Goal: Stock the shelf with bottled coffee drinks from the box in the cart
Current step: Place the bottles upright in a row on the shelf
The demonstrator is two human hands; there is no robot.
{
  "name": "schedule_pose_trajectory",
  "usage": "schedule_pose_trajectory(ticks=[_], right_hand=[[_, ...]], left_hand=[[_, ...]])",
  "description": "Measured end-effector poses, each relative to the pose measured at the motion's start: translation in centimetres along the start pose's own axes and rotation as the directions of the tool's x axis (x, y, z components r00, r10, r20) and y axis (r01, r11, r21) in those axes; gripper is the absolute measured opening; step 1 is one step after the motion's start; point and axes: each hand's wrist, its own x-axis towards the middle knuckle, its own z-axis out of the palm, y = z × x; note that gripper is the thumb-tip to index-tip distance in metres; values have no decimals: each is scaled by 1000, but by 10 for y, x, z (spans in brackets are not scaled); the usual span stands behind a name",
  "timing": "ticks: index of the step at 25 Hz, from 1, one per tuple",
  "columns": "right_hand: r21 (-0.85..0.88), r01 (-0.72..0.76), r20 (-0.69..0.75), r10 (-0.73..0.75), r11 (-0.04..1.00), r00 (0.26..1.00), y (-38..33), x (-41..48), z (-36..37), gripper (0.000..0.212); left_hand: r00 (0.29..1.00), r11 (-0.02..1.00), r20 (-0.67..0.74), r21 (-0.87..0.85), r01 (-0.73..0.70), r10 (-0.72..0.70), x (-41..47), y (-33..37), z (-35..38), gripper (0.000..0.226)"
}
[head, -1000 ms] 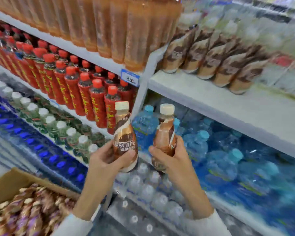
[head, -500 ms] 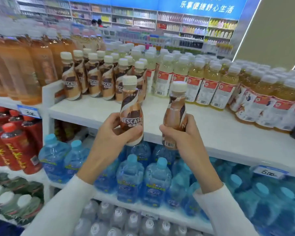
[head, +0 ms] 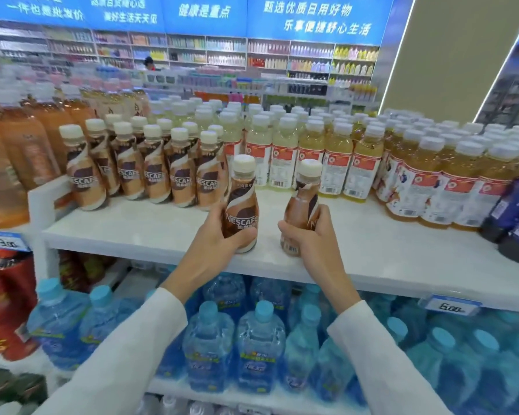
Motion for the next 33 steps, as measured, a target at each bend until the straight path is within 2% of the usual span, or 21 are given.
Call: schedule_pose_trajectory(ticks=[3, 5, 7, 10, 13, 15, 19, 23, 29, 33], right_hand=[[-76, 2, 75, 4, 997, 997, 2, 0, -8, 62], [-81, -8, 166, 21, 997, 986, 0, 2, -19, 80], [-41, 12, 201, -4, 999, 980, -2, 3, -32, 80], [-82, 58, 150, -45, 995, 988, -2, 0, -37, 67], [-327, 80, 14, -80, 941, 997, 0, -6, -22, 72], [-403, 74, -7, -84, 912, 996, 2, -8, -15, 78], [-219, 47, 9, -47, 974, 999, 1, -15, -20, 75], [-229, 76, -72, -95, 970, 993, 1, -20, -16, 67], [-193, 82, -78, -99, 978, 992, -1, -21, 1, 65], [-179, 88, -56, -99, 980, 993, -3, -17, 30, 63]], left_hand=[[1000, 999, 23, 43, -17, 16, -2, -4, 0, 62], [1000, 1000, 13, 22, -15, 15, -5, -7, -1, 78], [998, 1000, -56, -3, -5, 5, -6, -7, -2, 89], [986, 1000, -167, 14, -2, 4, -7, -7, -2, 78], [984, 1000, -177, 17, 8, -5, -6, -7, -2, 66], [987, 1000, -163, 27, 0, 4, -6, -6, -2, 61], [984, 998, -177, 56, -8, 18, -9, -6, -1, 58], [977, 998, -211, 67, 3, 12, -10, -1, 3, 60], [972, 997, -230, 78, -24, 42, -15, 0, 13, 58], [957, 995, -285, 100, -20, 48, -18, -4, -10, 58]])
